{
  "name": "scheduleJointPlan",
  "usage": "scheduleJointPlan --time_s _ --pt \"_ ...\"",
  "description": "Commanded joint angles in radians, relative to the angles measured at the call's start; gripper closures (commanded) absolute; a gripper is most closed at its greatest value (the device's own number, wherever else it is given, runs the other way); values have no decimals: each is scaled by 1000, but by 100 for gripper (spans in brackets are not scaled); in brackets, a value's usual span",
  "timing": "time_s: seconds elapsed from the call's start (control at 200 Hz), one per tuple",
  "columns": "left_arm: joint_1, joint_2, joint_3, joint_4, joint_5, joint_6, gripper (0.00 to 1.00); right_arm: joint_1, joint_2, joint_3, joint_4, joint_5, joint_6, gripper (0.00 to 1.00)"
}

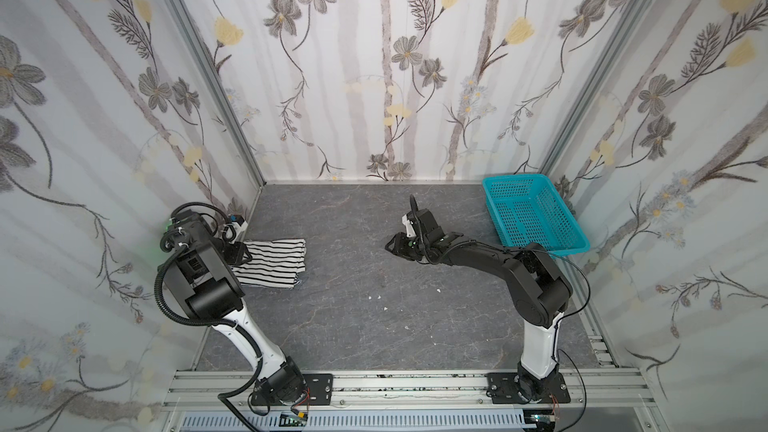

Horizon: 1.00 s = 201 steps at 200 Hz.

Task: Fold and stack tank tops
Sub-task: Place the tank top on the tank top, then smooth out the tank top on the tank top.

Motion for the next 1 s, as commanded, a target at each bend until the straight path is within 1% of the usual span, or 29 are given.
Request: scheduleJointPlan --time_s 0.0,0.265,0.33,0.365,0.395,0.41,0.475,0.56,0.609,0.719,0.854,0.999 --pt "6 -28 -20 73 -32 -41 59 3 9 16 1 -5 4 60" --pt "-8 -176 -193 345 -159 -127 54 11 18 23 1 -9 -1 60" --pt "-19 -220 -235 372 -154 -122 53 11 18 21 2 -8 -1 60" --pt "-28 -244 -256 370 -142 -116 57 11 18 21 1 -8 -1 60" --pt "-36 -267 -265 369 -138 -110 64 11 18 20 1 -8 -1 60" --pt "-41 -278 -297 368 -135 -107 67 11 18 20 2 -7 -1 60" --pt "-57 -326 -353 365 -123 -93 78 9 17 15 1 -4 -1 60" --pt "-70 -365 -419 363 -122 -87 89 9 17 11 1 -3 1 60" --pt "-72 -370 -450 363 -128 -82 93 9 17 9 1 -1 1 60" --pt "-55 -337 -475 362 -132 -82 95 8 14 9 3 -2 -1 60" --pt "-13 -285 -444 366 -124 -95 93 8 9 6 5 -4 -1 60" --pt "-3 -221 -411 367 -152 -104 91 8 9 -5 13 -6 0 60"
